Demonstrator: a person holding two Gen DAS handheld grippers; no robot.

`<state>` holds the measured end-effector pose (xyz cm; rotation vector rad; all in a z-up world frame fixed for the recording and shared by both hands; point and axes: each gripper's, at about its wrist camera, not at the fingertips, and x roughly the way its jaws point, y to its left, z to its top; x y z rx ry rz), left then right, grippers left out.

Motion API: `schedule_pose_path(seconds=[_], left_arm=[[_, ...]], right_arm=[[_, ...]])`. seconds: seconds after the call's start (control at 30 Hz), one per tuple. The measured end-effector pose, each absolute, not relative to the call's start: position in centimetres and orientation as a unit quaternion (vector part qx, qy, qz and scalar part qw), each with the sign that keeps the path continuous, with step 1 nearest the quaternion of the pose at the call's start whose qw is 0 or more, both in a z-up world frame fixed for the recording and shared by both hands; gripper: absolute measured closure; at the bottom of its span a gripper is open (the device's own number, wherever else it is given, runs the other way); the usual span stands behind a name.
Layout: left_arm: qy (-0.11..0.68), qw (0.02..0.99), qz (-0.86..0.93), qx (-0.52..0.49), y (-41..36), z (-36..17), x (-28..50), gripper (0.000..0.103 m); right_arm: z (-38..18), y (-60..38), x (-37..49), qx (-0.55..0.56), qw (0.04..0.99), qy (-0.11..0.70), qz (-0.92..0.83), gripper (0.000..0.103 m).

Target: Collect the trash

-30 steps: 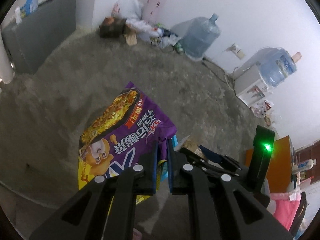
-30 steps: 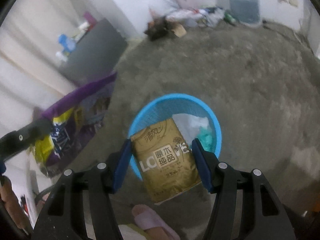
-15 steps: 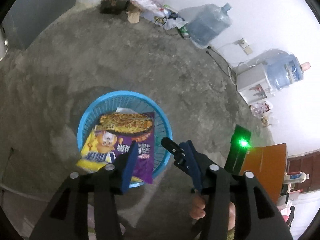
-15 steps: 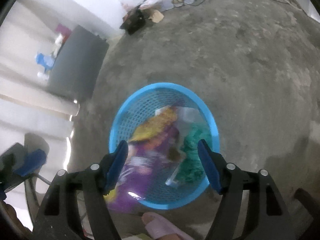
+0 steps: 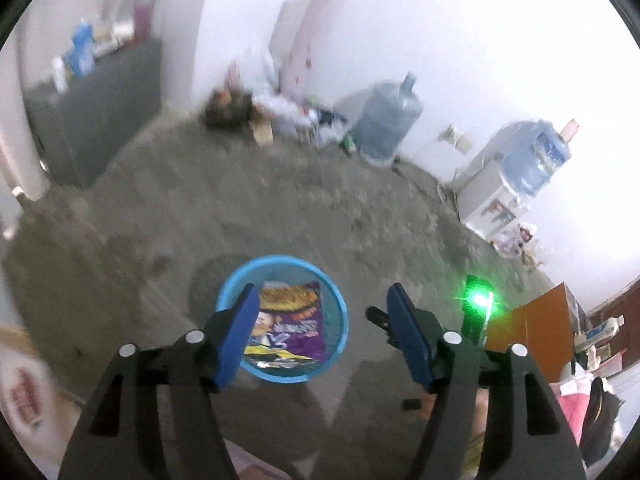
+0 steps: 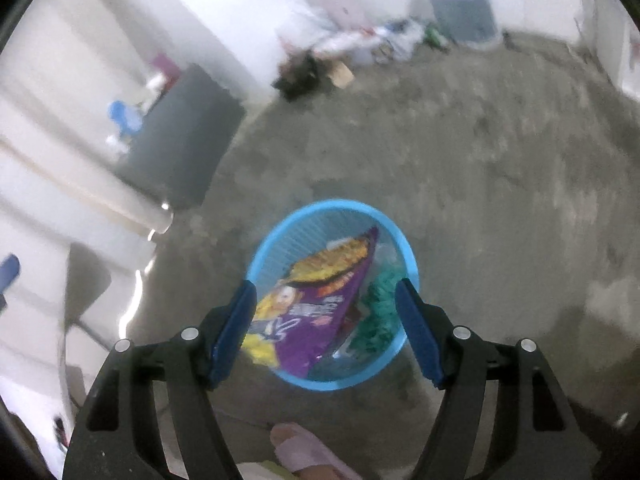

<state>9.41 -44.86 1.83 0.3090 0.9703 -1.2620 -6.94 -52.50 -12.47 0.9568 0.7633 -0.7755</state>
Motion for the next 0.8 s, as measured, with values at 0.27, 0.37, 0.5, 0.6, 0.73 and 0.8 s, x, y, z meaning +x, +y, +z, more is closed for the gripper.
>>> schedule_pose_path(seconds=[0.27,0.37,0.5,0.6,0.73,0.8], left_arm=[[0.351,0.783,-0.502,0.108,-30.3,8.5,8.5,0.01],[0.33,0.828,-0.446,0.088,-24.4,9.7,8.0,0.006],[0.311,0.879,-0.358,0.051,-16.8,10.4,7.1,0.006],[0.308,0.907,-0.286,0.034,-12.6,10.5,6.2,0.006],[0.299,0.931,-0.21,0.022,-7.5,10.2,4.7,0.006],[0.287,0.942,-0.168,0.039,-5.6,9.8,3.9,0.006]], right_arm=[[-3.9,-45.3,-5.2,0.322,0.828,0.343,-0.307,0.03],[-0.9,-41.5,-4.3,0.268,0.857,0.339,-0.282,0.022],[2.4,-37.7,-3.5,0.218,0.879,0.328,-0.269,0.012],[4.3,-35.1,-2.9,0.187,0.895,0.316,-0.255,0.008],[6.3,-31.7,-2.0,0.154,0.912,0.304,-0.227,0.008],[6.7,-30.0,-1.1,0.138,0.915,0.309,-0.221,0.008]])
